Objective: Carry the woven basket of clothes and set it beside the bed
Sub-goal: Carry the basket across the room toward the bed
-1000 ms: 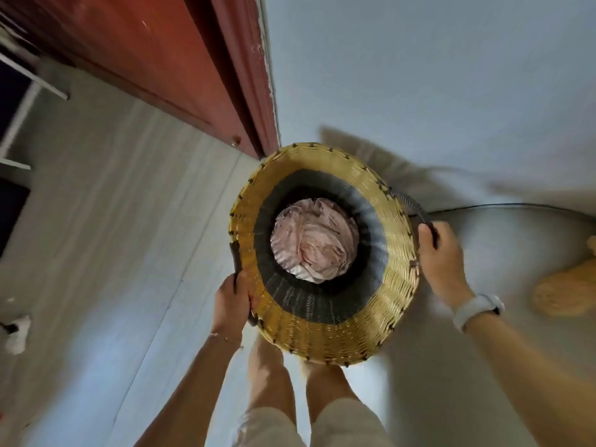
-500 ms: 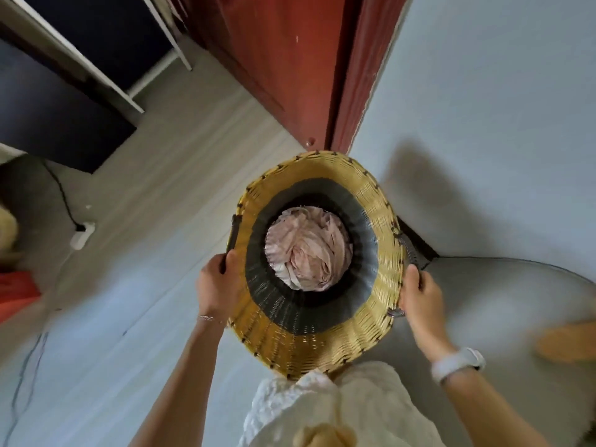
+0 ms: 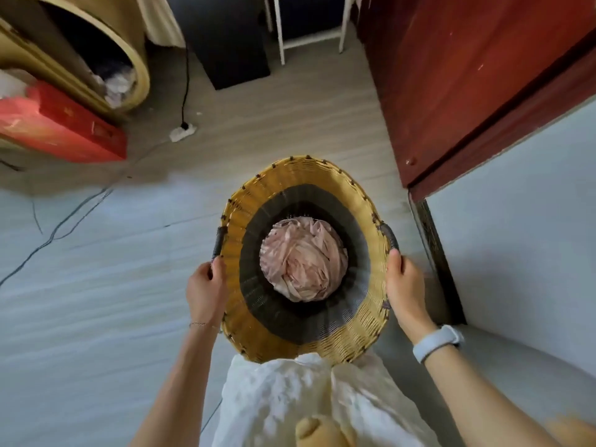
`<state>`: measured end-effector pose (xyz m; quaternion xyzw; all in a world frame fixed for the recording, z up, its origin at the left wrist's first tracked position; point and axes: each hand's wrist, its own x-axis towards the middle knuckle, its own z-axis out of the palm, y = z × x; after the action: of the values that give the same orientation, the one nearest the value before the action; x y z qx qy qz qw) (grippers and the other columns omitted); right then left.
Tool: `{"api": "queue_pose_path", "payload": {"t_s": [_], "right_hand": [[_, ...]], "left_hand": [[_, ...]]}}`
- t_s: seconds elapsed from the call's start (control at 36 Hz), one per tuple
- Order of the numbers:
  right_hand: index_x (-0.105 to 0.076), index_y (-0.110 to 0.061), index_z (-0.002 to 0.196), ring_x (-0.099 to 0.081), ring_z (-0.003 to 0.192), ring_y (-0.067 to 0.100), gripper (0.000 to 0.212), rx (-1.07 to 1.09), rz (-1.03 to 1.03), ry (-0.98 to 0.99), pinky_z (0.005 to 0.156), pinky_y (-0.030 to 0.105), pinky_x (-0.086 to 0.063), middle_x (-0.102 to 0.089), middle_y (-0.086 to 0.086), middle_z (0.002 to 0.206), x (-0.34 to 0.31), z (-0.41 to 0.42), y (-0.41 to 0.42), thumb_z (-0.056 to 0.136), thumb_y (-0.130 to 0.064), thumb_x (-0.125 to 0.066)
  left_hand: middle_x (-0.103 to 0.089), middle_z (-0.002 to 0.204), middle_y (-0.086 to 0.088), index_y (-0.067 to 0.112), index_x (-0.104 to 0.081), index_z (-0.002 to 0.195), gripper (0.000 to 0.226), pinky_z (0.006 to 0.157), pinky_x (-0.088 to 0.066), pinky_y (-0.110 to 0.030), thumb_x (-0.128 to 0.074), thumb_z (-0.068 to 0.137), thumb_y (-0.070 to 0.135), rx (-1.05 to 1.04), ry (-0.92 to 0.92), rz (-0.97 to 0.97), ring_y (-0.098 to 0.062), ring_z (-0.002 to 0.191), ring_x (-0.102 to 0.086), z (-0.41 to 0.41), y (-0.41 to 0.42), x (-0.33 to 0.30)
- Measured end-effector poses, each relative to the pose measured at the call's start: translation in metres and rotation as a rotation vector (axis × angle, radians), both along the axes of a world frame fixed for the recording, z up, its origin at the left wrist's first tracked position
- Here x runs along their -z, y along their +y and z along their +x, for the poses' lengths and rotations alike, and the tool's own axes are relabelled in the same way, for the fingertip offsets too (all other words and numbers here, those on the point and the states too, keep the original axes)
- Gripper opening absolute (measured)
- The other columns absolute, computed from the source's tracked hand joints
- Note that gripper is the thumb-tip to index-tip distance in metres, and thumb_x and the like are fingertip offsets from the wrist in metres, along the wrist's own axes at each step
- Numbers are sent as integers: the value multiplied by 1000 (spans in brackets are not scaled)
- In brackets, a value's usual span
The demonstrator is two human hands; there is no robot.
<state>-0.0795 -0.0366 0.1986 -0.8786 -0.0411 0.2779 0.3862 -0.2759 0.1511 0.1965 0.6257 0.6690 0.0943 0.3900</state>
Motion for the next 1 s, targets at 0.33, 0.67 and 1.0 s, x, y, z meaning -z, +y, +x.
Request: {"api": "queue_pose_path", "payload": {"t_s": [0.33, 0.67, 1.0], "right_hand": [[-54, -9, 79, -46, 63, 16, 31, -273, -23, -19, 64, 31, -36, -51, 2, 70, -14, -108, 92, 97, -25, -35], [-53, -3, 76, -42, 64, 22, 34, -609, -6, -105, 51, 25, -32, -49, 9, 69, -38, -252, 201, 97, -23, -35], [-49, -9, 73, -42, 65, 20, 37, -1056, 35, -80, 61, 34, -32, -47, 8, 71, -45, -405, 330, 96, -32, -32]], "left_hand": [[-37, 56, -8, 7, -45, 62, 38, 51, -24, -27, -37, 95, 25, -268, -60, -23, -18, 55, -33, -149, 12, -1], [-40, 56, -8, 5, -47, 64, 41, 53, -28, -28, -36, 95, 29, -620, -140, -49, -21, 57, -37, -316, 31, -1], [-41, 54, -4, 10, -44, 58, 40, 63, -33, -33, -40, 93, 28, -1133, -174, 76, -27, 65, -40, -466, 36, -16]]}}
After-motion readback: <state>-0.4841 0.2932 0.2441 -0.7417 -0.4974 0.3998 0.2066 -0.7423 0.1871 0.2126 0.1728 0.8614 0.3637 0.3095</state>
